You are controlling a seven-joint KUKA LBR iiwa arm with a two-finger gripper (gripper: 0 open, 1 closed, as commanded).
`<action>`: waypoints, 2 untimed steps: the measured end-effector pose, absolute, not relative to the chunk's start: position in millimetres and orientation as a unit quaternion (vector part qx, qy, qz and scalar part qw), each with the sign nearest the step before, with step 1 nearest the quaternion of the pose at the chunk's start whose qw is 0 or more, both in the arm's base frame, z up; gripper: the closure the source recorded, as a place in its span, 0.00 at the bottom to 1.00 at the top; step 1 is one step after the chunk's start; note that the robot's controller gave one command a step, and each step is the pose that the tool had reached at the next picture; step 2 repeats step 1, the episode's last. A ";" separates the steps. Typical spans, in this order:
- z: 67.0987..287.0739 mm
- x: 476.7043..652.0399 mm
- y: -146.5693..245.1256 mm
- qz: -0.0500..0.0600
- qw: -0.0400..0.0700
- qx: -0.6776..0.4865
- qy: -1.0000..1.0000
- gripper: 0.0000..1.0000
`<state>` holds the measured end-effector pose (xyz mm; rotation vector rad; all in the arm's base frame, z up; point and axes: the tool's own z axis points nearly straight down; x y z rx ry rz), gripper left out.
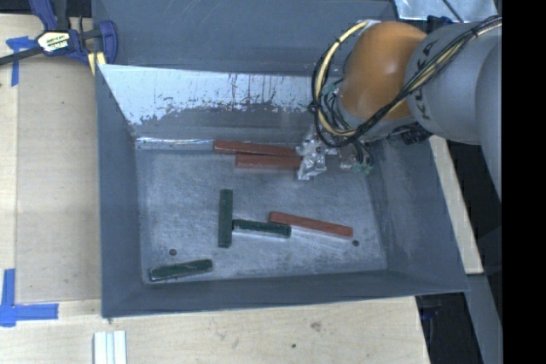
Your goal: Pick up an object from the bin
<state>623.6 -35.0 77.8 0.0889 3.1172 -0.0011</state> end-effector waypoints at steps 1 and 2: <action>279.7 602.9 -4.7 0.000 0.000 0.018 1.000 1.00; 279.7 602.9 -4.7 0.000 0.000 0.018 1.000 1.00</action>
Offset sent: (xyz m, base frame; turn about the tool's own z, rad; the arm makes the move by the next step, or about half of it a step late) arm 0.0000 0.0000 0.0000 0.0000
